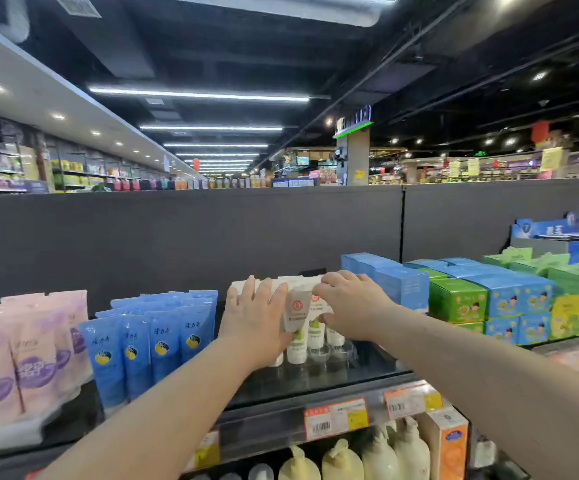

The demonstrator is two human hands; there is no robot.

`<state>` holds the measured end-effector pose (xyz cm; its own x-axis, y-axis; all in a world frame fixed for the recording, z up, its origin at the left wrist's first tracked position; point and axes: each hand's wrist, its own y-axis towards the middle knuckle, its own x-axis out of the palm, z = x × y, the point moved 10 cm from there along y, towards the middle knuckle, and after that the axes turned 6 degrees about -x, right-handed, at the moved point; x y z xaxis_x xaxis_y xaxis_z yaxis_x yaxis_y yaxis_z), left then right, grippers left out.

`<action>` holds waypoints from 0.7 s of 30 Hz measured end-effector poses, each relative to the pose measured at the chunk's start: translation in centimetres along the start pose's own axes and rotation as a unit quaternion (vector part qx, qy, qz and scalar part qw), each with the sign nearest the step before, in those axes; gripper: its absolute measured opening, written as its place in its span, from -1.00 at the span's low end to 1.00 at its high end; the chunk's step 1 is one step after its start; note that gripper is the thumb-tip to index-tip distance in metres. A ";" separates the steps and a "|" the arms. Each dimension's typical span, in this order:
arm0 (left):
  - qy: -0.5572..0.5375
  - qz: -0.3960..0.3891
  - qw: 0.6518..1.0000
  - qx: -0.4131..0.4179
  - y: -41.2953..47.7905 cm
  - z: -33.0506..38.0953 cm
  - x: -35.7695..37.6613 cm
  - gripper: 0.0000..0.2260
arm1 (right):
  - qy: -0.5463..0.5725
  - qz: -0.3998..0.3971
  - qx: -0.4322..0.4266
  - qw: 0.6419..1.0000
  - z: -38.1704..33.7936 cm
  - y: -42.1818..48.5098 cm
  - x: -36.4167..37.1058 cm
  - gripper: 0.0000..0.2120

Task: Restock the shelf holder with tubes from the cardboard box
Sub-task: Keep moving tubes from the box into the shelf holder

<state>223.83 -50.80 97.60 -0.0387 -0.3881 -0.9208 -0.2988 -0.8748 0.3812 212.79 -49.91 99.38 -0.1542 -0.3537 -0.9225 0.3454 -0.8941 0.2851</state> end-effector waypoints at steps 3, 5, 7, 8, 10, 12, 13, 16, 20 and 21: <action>-0.007 0.004 0.999 0.039 -1.7 1.4 0.0 -0.34 | 0.000 -0.013 0.039 0.999 -0.1 -2.9 0.4 -0.58; -0.007 -0.010 0.998 0.057 -3.1 2.6 0.3 -0.32 | -0.011 -0.028 0.063 0.998 -0.2 -5.0 0.9 -0.58; -0.017 -0.029 0.997 0.065 -4.6 3.8 0.6 -0.31 | -0.015 -0.055 0.084 0.995 -0.1 -7.1 1.5 -0.57; -0.024 -0.034 0.997 0.069 -5.4 4.4 0.7 -0.31 | -0.014 -0.066 0.091 0.994 -0.1 -8.0 1.7 -0.56; -0.022 -0.042 0.996 0.081 -7.1 5.3 0.8 -0.30 | -0.007 -0.073 0.098 0.992 -0.2 -9.8 1.8 -0.52; -0.016 -0.055 0.995 0.087 -8.8 5.8 1.0 -0.29 | -0.001 -0.069 0.104 0.992 -0.6 -11.3 1.7 -0.49; -0.018 -0.061 0.994 0.088 -9.6 6.0 1.1 -0.29 | -0.001 -0.068 0.105 0.992 -0.9 -12.1 1.7 -0.47; -0.025 -0.070 0.993 0.091 -11.9 7.1 1.2 -0.29 | 0.012 -0.069 0.107 0.992 -1.6 -15.1 1.7 -0.44; -0.038 -0.108 0.988 0.107 -15.3 11.3 1.5 -0.30 | 0.020 -0.075 0.144 0.987 -0.3 -21.9 1.0 -0.42; -0.043 -0.112 0.986 0.115 -16.3 12.9 1.4 -0.31 | 0.023 -0.082 0.161 0.983 0.4 -24.4 0.8 -0.42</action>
<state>216.31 -33.38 89.07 -0.0258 -0.1584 -0.9870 -0.5163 -0.8434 0.1488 203.87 -28.49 91.78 -0.1384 -0.1909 -0.9718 0.0063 -0.9814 0.1919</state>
